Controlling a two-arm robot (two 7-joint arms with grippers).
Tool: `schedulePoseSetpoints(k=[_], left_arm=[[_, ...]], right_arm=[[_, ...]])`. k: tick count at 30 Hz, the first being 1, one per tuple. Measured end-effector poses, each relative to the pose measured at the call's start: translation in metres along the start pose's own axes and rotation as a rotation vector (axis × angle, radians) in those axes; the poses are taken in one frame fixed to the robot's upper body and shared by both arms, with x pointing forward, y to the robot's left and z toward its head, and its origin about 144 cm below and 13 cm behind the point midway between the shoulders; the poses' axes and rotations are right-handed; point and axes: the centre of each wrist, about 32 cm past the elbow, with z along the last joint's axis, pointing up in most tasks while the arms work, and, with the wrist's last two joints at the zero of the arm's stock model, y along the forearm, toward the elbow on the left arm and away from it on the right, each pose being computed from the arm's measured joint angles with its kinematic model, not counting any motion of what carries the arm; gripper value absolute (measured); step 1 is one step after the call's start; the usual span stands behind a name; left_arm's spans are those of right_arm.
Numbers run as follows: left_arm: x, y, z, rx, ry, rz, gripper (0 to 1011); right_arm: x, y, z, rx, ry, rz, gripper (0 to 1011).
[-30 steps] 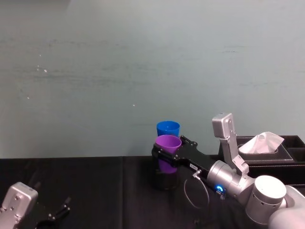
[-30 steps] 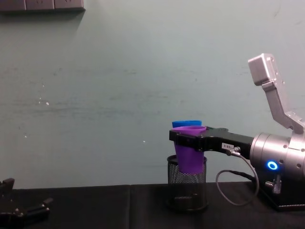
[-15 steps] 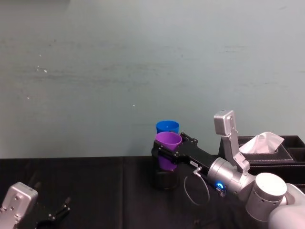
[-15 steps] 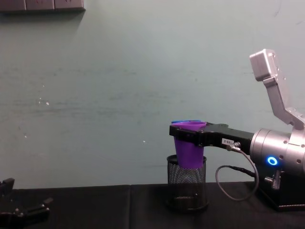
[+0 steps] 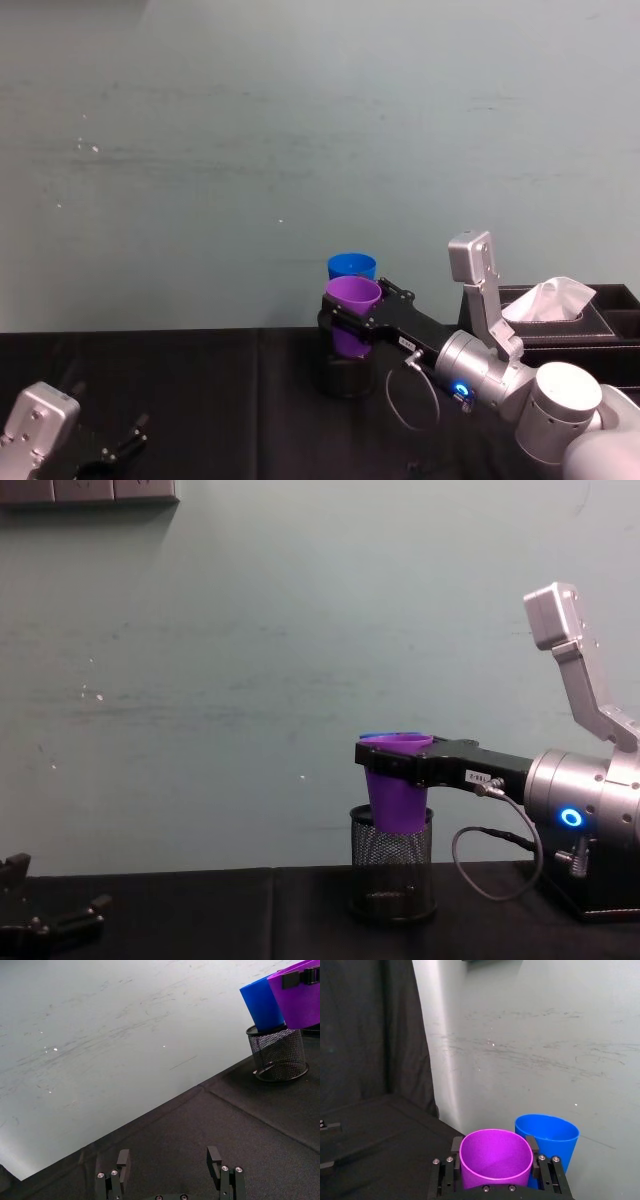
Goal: Pick up one cup with a gripper and tap it against the other cup.
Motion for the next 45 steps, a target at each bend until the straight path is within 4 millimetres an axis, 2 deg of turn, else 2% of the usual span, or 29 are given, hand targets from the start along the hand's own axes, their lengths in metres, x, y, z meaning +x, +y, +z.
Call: schedulePoseSetpoints(k=[45], left_arm=[[0.0000,0.0000,0.0000,0.000,0.000,0.000,1000]], right_arm=[[-0.0001,-0.0003,-0.0002,-0.001,0.001,-0.003,755]])
